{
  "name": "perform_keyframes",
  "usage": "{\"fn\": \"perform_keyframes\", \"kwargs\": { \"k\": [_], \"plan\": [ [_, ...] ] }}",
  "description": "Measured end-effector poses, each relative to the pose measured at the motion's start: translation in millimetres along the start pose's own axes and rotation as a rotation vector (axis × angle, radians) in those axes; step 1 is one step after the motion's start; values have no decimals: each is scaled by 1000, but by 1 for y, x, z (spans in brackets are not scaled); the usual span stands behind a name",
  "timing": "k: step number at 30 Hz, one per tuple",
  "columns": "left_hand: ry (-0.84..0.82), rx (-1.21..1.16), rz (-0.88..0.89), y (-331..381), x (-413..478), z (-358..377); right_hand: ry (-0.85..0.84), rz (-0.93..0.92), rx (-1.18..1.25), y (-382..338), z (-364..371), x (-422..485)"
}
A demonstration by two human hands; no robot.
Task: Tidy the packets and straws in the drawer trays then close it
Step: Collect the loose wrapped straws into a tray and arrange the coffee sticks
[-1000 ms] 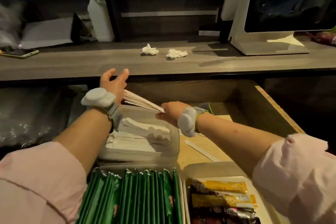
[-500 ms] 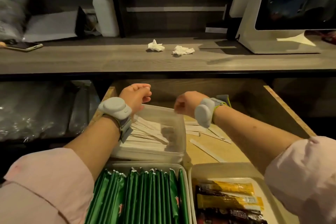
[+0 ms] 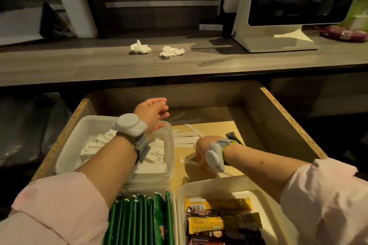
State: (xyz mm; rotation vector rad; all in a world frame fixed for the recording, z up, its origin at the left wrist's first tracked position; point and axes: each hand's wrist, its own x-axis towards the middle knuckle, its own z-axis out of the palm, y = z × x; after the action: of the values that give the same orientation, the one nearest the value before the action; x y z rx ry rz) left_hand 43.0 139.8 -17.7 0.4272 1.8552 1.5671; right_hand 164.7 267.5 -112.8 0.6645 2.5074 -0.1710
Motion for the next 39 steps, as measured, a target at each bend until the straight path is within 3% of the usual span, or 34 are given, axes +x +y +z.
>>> {"fn": "perform_keyframes", "kwargs": {
  "k": [4, 8, 12, 18, 25, 33, 39],
  "plan": [
    [47, -19, -3, 1, 2, 0, 126, -18, 45, -7, -26, -1],
    [46, -10, 8, 1, 3, 4, 317, -178, 32, -16, -34, 24],
    [68, -7, 13, 2, 6, 4, 289, -229, 25, -24, -32, 57],
    [64, 7, 26, 0, 11, -3, 220, -136, 58, -18, -44, 74],
    [66, -6, 25, 0, 13, -4, 282, -115, 137, -9, -44, 64],
    [42, -30, 10, 2, 5, 10, 159, -21, 147, 11, -34, 43],
    [4, -42, -7, 0, 4, 17, 166, 39, 428, 23, -30, 30]
  ]
}}
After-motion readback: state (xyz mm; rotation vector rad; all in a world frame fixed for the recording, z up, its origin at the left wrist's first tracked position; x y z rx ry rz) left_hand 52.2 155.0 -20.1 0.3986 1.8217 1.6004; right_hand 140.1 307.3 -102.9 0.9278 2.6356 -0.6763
